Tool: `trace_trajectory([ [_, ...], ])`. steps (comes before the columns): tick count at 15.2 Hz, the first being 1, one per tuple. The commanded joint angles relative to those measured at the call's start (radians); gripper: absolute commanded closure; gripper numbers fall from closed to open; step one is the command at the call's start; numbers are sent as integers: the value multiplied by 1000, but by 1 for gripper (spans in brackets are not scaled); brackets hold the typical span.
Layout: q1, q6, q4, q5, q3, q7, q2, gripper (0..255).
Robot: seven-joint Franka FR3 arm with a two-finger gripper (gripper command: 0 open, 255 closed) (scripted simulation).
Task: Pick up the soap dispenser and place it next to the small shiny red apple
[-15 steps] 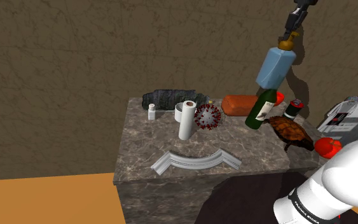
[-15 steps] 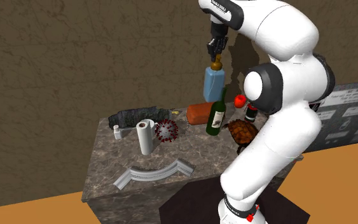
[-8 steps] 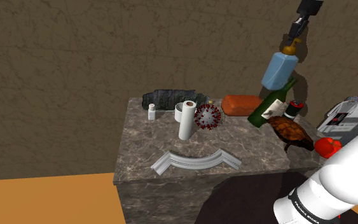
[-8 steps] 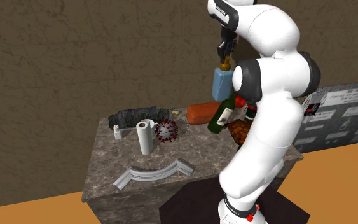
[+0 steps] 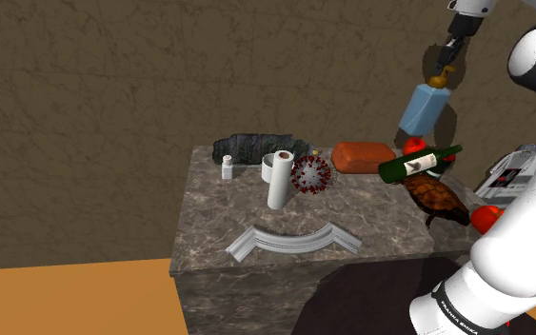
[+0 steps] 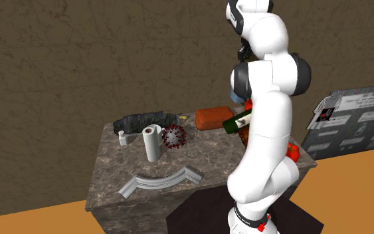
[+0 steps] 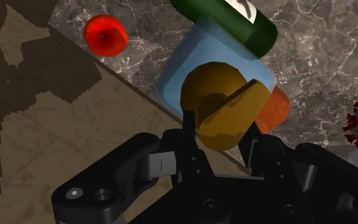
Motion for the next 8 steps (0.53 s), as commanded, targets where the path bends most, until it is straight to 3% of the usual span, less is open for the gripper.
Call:
trace_trajectory([
  [1,-55,-8,81,52,-10,-48,84,255],
  [4,-154,-44,236,127,-9,-103,219,255],
  [8,-318,-141,540,222,23,-132,424,255],
])
